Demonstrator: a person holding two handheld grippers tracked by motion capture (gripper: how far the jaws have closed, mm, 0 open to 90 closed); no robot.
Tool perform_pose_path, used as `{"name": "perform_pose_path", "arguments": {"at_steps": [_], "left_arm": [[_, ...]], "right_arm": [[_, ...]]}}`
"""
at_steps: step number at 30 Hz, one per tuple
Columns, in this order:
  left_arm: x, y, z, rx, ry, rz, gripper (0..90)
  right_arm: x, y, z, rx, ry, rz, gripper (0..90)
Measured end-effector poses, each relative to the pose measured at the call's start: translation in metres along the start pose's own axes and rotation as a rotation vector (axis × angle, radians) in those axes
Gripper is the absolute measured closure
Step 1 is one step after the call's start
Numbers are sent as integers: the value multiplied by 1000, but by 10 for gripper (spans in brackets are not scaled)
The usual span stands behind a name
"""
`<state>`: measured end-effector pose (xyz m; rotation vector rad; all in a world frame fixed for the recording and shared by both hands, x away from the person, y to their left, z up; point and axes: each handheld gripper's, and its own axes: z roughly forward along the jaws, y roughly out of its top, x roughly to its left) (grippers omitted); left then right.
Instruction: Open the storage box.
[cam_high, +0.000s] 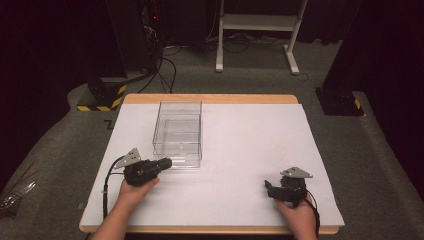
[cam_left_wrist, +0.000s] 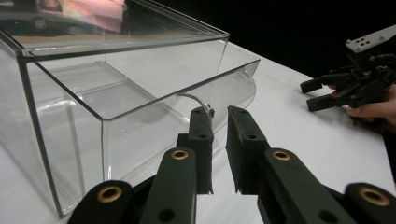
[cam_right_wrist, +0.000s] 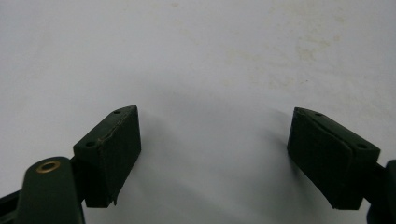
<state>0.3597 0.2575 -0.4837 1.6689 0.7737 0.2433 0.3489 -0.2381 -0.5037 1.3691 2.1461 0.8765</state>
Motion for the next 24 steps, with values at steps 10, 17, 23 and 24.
{"name": "perform_pose_path", "arguments": {"at_steps": [10,17,23,24], "left_arm": [[-8,-3,-8,16,-27,6,815],[-16,-6,-14,30,-41,19,821],[-24,-10,-21,37,-68,24,827],[-26,-11,-22,42,-73,24,827]], "right_arm": [[0,0,0,0,-2,-2,178],[0,0,0,-1,-3,-3,180],[0,0,0,0,-3,-4,181],[0,0,0,0,-3,-3,181]]}}
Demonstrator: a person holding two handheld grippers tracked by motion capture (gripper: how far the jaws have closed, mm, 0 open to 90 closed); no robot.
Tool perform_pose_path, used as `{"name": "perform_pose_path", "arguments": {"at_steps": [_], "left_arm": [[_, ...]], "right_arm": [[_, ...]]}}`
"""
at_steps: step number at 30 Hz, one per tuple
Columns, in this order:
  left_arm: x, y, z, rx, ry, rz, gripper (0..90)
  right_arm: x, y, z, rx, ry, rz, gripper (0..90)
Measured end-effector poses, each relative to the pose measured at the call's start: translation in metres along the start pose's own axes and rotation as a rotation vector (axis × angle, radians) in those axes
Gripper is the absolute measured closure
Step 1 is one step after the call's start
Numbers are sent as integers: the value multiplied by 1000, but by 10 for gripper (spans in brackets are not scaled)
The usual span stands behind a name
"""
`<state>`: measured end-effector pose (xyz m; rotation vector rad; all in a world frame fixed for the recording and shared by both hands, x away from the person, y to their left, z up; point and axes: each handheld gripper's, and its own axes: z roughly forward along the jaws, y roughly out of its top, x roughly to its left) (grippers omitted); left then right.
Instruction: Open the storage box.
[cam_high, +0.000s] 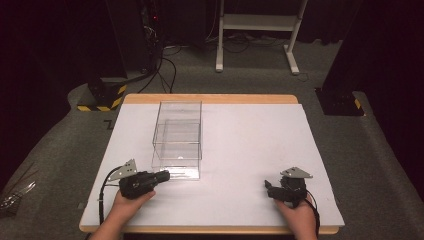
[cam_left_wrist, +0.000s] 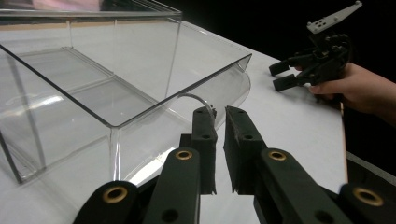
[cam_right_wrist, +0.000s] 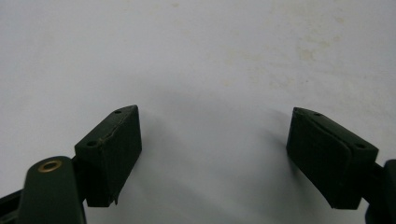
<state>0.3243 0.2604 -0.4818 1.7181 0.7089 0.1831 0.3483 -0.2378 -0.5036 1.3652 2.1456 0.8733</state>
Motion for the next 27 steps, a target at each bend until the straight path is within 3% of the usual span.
{"name": "perform_pose_path", "arguments": {"at_steps": [18,27], "left_arm": [[-27,-12,-16,50,-65,32,840],[-32,-17,-22,45,-67,39,841]], "right_arm": [[0,0,0,-2,0,-2,185],[0,0,0,-3,0,-2,187]]}}
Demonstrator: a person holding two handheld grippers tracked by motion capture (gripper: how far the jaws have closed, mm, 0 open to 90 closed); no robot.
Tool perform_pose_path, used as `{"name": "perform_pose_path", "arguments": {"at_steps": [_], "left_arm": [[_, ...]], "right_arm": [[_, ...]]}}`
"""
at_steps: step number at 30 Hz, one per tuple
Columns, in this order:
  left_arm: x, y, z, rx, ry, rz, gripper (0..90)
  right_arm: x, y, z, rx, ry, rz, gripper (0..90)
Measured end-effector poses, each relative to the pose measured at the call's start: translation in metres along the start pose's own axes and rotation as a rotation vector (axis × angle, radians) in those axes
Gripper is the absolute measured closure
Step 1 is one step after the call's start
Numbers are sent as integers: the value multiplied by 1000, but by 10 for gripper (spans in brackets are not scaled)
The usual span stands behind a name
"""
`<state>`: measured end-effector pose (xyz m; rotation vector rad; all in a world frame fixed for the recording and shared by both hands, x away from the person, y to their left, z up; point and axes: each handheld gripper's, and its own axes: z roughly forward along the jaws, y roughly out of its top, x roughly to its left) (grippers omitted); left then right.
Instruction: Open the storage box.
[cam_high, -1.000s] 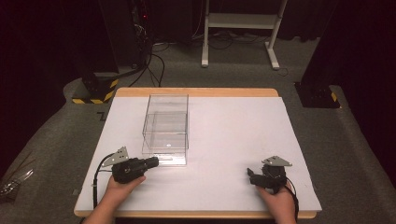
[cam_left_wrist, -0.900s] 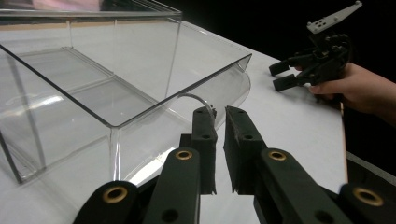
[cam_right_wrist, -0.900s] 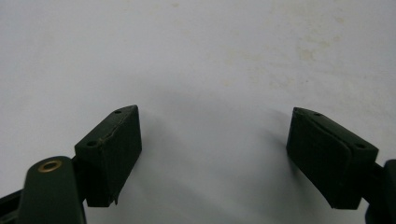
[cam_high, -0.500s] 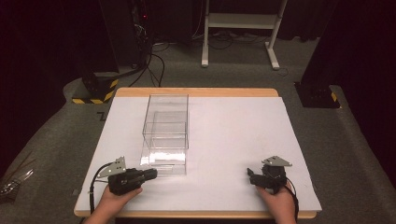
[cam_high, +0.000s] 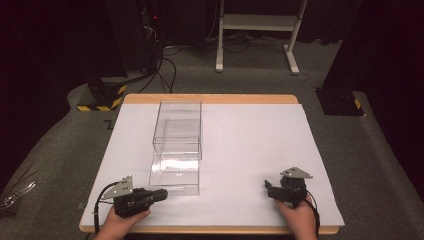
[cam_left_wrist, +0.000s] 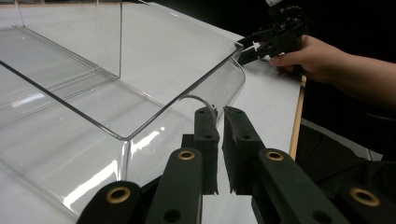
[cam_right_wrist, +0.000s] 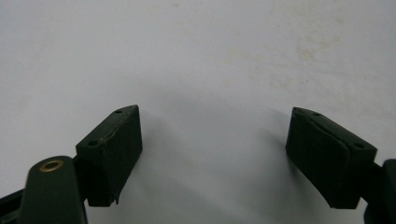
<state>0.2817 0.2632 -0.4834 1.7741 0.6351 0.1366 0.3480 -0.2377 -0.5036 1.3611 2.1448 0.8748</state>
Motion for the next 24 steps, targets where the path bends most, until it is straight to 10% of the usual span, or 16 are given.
{"name": "perform_pose_path", "arguments": {"at_steps": [14,24], "left_arm": [[-4,8,-28,-96,67,-6,705],[8,12,-50,-180,224,-22,646]], "right_arm": [[0,0,0,0,1,0,187],[0,0,0,0,1,0,187]]}}
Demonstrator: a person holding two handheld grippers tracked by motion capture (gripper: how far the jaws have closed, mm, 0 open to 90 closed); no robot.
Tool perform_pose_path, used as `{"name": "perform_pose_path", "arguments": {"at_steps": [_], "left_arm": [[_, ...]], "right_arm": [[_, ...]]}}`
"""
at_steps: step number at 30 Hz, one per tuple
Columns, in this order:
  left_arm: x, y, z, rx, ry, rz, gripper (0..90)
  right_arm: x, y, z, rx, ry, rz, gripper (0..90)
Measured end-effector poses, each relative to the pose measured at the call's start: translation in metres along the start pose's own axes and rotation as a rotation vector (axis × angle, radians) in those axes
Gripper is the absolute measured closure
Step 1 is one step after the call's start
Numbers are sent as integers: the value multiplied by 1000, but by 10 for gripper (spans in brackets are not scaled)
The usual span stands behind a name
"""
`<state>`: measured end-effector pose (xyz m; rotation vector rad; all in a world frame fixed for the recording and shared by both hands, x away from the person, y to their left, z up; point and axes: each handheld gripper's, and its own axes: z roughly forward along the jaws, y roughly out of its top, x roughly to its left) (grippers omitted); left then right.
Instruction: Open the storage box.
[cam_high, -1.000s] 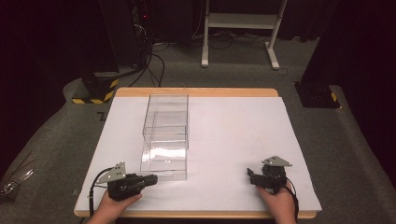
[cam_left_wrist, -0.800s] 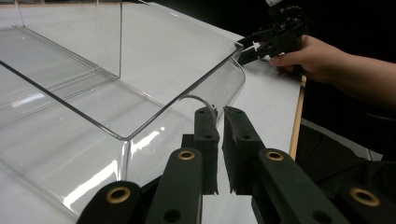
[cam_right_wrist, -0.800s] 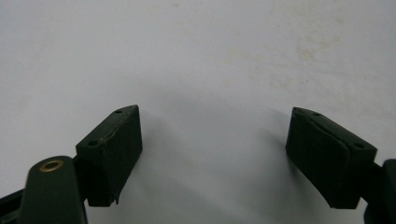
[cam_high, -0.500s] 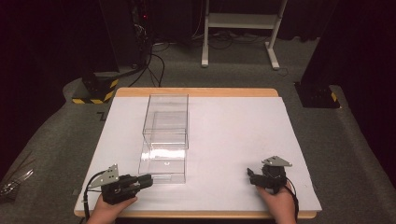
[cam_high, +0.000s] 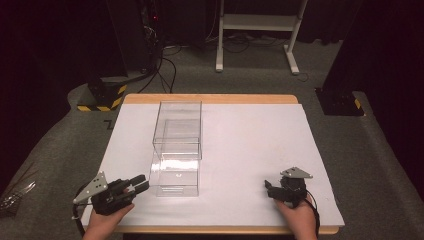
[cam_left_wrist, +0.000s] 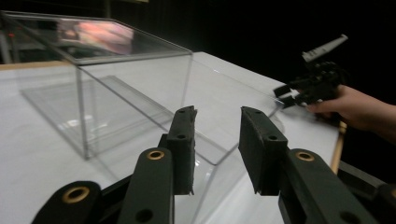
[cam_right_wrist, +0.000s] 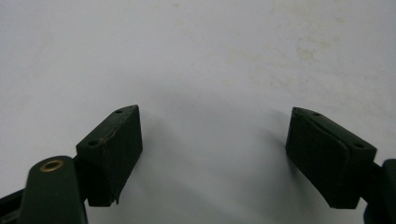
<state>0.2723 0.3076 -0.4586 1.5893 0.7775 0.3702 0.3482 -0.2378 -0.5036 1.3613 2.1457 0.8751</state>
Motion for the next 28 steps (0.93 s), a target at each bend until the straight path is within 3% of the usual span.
{"name": "perform_pose_path", "arguments": {"at_steps": [1,2,3,4,6,7,8,9,10,13,19,22,28], "left_arm": [[0,0,0,0,0,0,634],[4,0,-4,-15,46,-14,628],[4,0,-4,-15,46,-14,627],[11,-1,-8,-27,94,-22,626],[12,-1,-9,-29,114,-28,619],[18,-3,-12,-24,183,-32,616],[21,-5,-12,-16,219,-33,610],[21,-5,-12,-16,219,-33,603],[26,-7,-13,2,278,-31,599],[35,-11,-12,47,371,-35,583],[46,-23,-1,182,519,-4,531],[48,-27,3,225,547,7,507],[52,-31,6,236,546,-21,466]], "right_arm": [[0,0,0,0,0,0,187],[0,0,0,1,0,2,187],[0,0,0,1,0,2,187],[0,0,0,0,0,0,187],[0,0,0,1,0,2,187],[0,0,0,1,0,2,187],[0,0,0,1,0,2,187],[0,0,0,1,0,2,187],[0,0,0,1,0,2,187],[0,0,0,1,0,2,186],[0,0,0,2,1,3,187],[0,0,0,2,1,4,186],[0,0,0,2,1,4,186]]}}
